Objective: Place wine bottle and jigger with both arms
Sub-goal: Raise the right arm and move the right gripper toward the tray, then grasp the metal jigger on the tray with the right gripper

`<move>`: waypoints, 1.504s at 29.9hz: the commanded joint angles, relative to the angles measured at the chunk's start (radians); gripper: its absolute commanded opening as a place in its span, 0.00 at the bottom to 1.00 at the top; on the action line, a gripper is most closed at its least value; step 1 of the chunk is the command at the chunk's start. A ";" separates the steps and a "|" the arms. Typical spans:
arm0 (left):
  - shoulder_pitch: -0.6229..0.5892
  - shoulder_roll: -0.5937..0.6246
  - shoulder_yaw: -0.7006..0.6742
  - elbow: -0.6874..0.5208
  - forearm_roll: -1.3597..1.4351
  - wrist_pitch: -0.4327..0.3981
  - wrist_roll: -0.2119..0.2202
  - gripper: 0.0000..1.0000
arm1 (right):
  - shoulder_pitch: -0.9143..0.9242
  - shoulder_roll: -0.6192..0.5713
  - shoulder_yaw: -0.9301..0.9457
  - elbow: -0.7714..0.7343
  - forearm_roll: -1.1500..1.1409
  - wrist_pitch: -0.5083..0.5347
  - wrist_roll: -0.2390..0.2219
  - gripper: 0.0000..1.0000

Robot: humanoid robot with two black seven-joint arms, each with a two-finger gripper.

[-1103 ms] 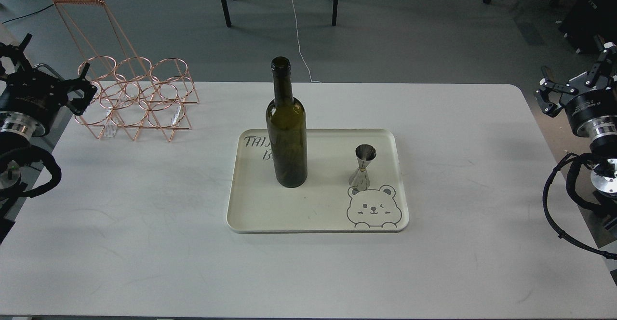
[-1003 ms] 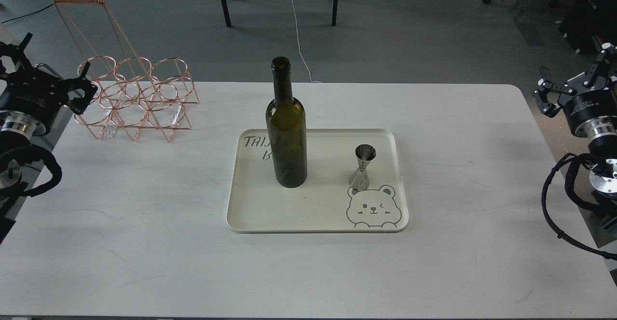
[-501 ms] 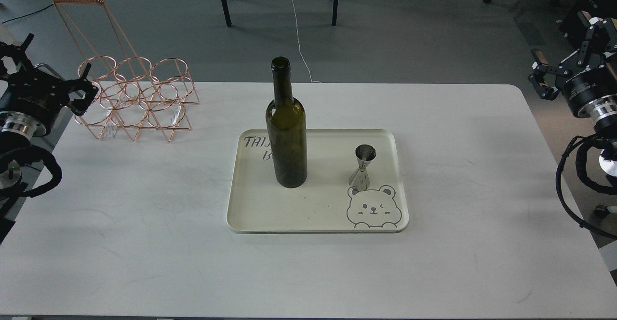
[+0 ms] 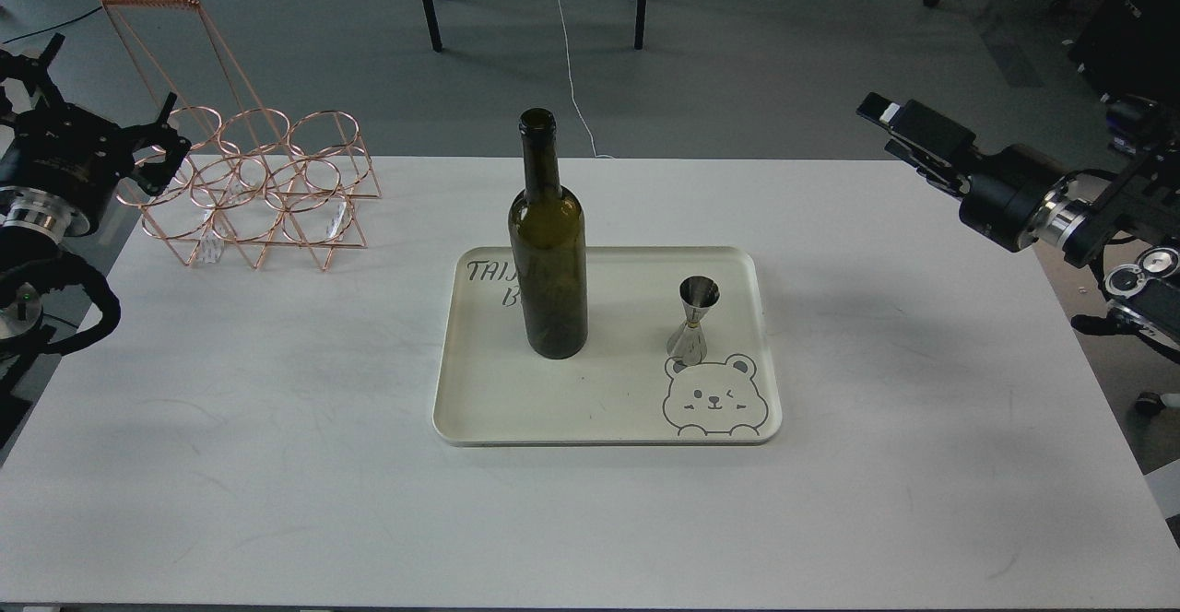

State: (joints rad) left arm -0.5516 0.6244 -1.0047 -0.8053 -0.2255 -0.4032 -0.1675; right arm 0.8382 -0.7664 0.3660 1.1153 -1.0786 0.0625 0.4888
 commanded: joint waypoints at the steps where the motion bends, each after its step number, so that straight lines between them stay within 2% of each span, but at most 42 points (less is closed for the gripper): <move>1: -0.001 0.000 -0.002 0.000 0.000 -0.002 -0.003 0.98 | -0.011 -0.002 -0.015 0.086 -0.203 -0.020 0.000 0.99; 5: -0.005 0.000 -0.002 0.000 0.000 -0.003 -0.003 0.98 | -0.016 -0.007 -0.070 0.121 -0.470 -0.067 0.000 0.99; 11: -0.007 0.000 -0.002 0.000 0.000 -0.006 -0.004 0.98 | -0.017 -0.002 -0.200 0.127 -0.687 -0.164 0.000 0.95; 13: -0.007 -0.002 -0.002 0.000 -0.002 -0.002 -0.004 0.98 | -0.019 0.003 -0.237 0.127 -0.739 -0.171 0.000 0.92; 15: -0.007 -0.005 -0.002 0.000 -0.002 0.001 -0.004 0.98 | -0.019 0.013 -0.266 0.118 -0.770 -0.171 0.000 0.82; 18: -0.008 -0.005 -0.005 0.000 -0.002 0.001 -0.006 0.98 | -0.016 0.088 -0.282 0.063 -0.774 -0.171 0.000 0.79; 27: -0.007 -0.005 -0.009 0.005 -0.002 -0.002 -0.007 0.98 | 0.028 0.306 -0.291 -0.155 -0.785 -0.170 0.000 0.79; 40: -0.008 -0.002 -0.006 0.011 -0.002 -0.005 -0.020 0.98 | 0.090 0.400 -0.320 -0.178 -0.785 -0.167 0.000 0.71; 43: -0.010 0.000 -0.006 0.011 -0.002 -0.005 -0.020 0.98 | 0.102 0.400 -0.351 -0.178 -0.785 -0.165 0.000 0.64; 45: -0.010 0.001 -0.005 0.012 -0.002 -0.005 -0.020 0.98 | 0.108 0.400 -0.367 -0.180 -0.785 -0.164 0.000 0.53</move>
State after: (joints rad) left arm -0.5601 0.6245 -1.0106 -0.7946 -0.2271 -0.4091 -0.1870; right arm 0.9366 -0.3669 0.0226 0.9374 -1.8638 -0.1027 0.4886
